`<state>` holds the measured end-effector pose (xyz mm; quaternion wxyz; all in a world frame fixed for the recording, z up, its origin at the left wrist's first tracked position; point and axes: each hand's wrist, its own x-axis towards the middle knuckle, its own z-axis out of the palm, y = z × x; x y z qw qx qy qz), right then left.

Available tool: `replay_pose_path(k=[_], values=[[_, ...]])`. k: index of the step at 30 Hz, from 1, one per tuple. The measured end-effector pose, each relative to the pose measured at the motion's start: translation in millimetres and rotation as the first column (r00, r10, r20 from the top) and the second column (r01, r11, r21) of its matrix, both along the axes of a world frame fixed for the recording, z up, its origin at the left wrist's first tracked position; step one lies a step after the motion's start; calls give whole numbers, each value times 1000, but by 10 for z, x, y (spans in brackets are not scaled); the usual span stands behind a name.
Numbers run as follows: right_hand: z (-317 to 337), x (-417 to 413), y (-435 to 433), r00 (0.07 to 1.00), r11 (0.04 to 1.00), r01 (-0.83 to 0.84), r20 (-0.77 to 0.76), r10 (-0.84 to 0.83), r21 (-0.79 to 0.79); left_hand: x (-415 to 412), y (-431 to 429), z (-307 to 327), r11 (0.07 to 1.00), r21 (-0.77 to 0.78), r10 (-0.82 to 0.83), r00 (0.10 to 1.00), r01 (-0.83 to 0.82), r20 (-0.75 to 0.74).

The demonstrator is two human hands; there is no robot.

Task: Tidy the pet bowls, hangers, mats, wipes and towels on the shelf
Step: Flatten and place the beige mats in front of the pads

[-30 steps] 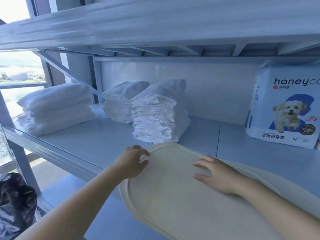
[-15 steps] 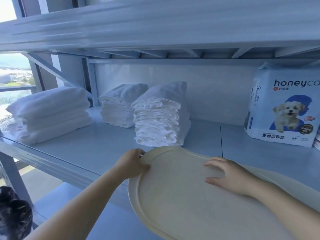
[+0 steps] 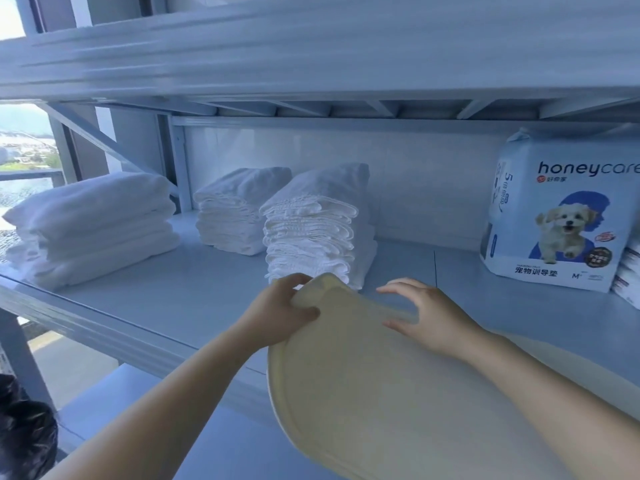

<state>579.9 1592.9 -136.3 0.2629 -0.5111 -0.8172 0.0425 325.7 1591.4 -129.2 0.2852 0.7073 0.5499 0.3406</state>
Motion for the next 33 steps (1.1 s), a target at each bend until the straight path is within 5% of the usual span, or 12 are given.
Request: replay_pose_path(k=[12, 22, 33], values=[[-158, 1903, -754, 956, 957, 284, -55, -287, -48, 1840, -398, 134, 975, -44, -202, 950, 218, 236], [-399, 3115, -1481, 916, 918, 378, -97, -390, -124, 3494, -928, -215, 959, 1, -283, 957, 284, 59], [-463, 3185, -1506, 937, 963, 259, -221, -269, -74, 3808, -1049, -352, 978, -74, -197, 980, 194, -38]])
